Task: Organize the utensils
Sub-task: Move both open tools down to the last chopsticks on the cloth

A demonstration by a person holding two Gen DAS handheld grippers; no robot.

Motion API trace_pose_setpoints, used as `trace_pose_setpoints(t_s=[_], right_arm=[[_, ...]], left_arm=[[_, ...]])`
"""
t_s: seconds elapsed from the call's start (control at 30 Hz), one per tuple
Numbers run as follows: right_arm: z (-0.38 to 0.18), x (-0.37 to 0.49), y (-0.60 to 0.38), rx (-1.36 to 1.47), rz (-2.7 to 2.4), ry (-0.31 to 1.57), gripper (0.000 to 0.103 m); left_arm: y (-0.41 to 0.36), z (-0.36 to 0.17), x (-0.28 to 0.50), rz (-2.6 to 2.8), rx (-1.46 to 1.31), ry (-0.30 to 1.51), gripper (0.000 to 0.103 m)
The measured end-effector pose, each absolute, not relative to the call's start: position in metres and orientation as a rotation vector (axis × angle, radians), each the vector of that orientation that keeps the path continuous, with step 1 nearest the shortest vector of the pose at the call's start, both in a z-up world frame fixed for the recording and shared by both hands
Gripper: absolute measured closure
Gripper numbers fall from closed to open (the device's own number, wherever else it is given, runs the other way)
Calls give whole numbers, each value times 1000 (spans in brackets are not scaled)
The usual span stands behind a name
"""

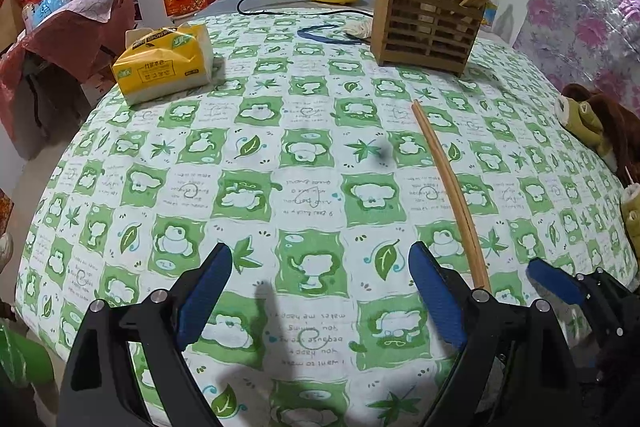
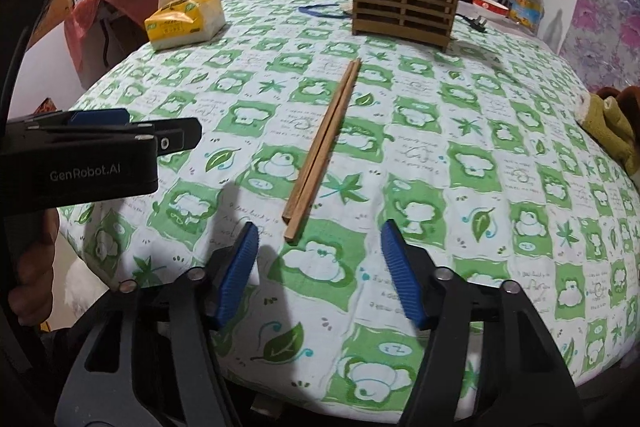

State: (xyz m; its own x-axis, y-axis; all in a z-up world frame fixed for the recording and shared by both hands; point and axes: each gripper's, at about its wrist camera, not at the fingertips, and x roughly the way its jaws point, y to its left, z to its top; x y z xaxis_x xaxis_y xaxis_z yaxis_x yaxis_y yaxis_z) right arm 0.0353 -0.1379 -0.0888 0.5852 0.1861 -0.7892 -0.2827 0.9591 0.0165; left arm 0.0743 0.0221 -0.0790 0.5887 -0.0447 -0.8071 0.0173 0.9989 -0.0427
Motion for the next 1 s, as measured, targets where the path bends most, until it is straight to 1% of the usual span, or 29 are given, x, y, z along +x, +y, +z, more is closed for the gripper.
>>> trace_pose_setpoints(t_s=[0.2,0.27,0.33,0.37,0.6,0.9,1.0], right_arm=[[-93,38,-138,-116,278,912,58],[-93,40,-142,-101,276,916,65],[-92,43,-147,-88,267,921,79],[-92,45,-150,-81,266,925,83],[-91,49,-176,-44,210,931,83],[-94,49,-167,-70,217,906,81],[-95,49,-170,-47,221,900,83]], left_arm=[[22,-81,75,-38,-31,948,15],[21,-83,76,-43,-30,952,15],[20,-83,75,-48,-24,950,15],[19,-83,74,-51,-20,947,15],[6,-84,69,-93,11,955,15],[-3,-86,67,-100,39,963,15],[-3,-86,67,-104,27,970,15]])
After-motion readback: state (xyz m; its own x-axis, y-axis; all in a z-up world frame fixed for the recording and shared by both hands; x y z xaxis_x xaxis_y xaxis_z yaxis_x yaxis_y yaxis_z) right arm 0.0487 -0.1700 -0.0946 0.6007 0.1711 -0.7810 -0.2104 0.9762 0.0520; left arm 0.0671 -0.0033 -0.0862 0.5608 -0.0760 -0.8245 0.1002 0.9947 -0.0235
